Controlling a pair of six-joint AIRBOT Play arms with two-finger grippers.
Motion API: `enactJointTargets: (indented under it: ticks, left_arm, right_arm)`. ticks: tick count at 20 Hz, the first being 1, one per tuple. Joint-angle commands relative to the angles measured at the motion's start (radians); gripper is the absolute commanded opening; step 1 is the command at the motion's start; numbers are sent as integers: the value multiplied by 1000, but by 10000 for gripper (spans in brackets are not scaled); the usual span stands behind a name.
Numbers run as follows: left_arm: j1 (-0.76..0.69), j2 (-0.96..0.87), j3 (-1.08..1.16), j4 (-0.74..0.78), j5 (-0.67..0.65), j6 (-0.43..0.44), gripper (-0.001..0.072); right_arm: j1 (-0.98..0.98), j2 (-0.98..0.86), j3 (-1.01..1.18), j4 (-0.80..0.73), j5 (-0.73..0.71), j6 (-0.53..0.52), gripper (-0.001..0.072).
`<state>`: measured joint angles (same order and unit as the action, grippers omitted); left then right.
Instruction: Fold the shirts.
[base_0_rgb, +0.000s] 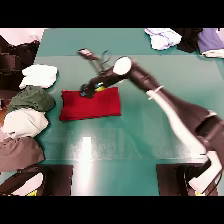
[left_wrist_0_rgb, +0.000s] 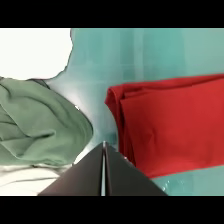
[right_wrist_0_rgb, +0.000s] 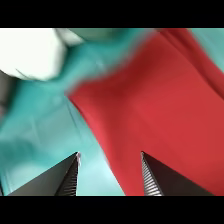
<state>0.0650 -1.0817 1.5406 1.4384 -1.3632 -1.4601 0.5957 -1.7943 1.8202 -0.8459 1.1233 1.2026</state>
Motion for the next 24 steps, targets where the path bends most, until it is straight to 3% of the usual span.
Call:
enactJointTargets:
  ticks: [1, 3, 5, 10, 18, 19, 21, 22, 24]
  left_arm:
    - [0, 0, -43, -47, -5, 1, 27]
    - [0, 0, -88, -75, 5, 2, 26]
    - [0, 0, -131, -101, 22, 2, 26]
    - [0, 0, -151, -113, 36, 2, 27]
    - [0, 0, -151, -113, 32, 3, 26]
    - [0, 0, -151, -113, 29, 8, 27]
    - [0, 0, -151, -113, 24, 21, 26]
    - [0, 0, -151, -113, 18, 21, 26]
    - [0, 0, -151, -113, 16, 21, 27]
  right_arm:
    - [-207, 150, -242, -46, 106, 57, 430]
    - [-315, 191, -371, -32, 53, 84, 472]
    - [-384, 175, -451, 64, 43, 84, 703]
    - [-398, 26, -519, 323, 20, 53, 708]
    - [-203, -149, -301, 332, -25, 52, 685]
    - [-187, -158, -287, 331, -26, 51, 533]
    - [-159, -166, -275, 330, -33, 29, 132]
    - [-152, -164, -274, 331, -32, -1, 14]
    - [-163, -146, -275, 317, -17, -16, 12]
